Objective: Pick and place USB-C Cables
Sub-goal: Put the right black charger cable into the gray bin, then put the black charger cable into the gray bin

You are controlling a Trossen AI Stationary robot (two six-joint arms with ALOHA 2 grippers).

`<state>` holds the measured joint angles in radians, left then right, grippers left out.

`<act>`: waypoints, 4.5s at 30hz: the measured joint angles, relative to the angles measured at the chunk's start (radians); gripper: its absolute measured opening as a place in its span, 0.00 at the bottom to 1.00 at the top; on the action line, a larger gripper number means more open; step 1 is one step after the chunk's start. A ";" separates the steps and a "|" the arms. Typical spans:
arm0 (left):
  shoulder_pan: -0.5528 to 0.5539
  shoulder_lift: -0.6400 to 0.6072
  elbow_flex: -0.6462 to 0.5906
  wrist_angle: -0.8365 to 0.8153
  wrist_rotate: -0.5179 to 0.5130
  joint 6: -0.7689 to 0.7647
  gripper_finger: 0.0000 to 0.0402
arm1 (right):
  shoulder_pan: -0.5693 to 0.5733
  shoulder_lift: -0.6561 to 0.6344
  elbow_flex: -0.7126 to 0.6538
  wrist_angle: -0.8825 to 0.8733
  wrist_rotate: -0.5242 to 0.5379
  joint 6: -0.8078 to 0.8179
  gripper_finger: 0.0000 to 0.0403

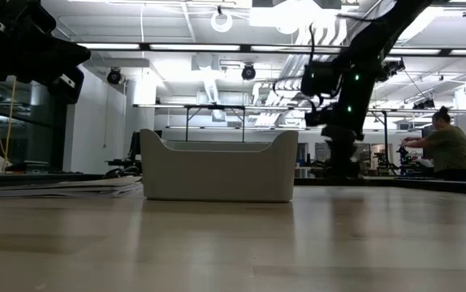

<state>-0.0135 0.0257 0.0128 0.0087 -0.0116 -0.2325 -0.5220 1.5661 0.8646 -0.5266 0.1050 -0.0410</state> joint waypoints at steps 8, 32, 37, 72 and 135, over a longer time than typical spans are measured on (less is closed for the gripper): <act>0.000 0.000 0.000 0.000 0.000 0.000 0.00 | 0.114 -0.153 0.002 0.066 0.014 0.063 0.02; 0.000 0.002 0.000 0.003 0.000 0.000 0.00 | 0.550 0.127 0.236 0.482 0.028 0.219 0.02; 0.000 0.002 0.000 0.003 0.000 0.000 0.00 | 0.569 0.262 0.414 0.245 0.048 0.195 0.02; 0.000 0.002 0.000 0.003 0.000 0.000 0.00 | 0.569 0.452 0.491 0.162 -0.008 0.162 0.04; 0.000 0.002 0.000 0.004 0.000 0.000 0.00 | 0.625 -0.685 -0.468 0.936 0.227 0.224 0.51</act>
<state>-0.0135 0.0280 0.0124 0.0124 -0.0117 -0.2325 0.1028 0.8810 0.3965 0.4090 0.3317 0.1832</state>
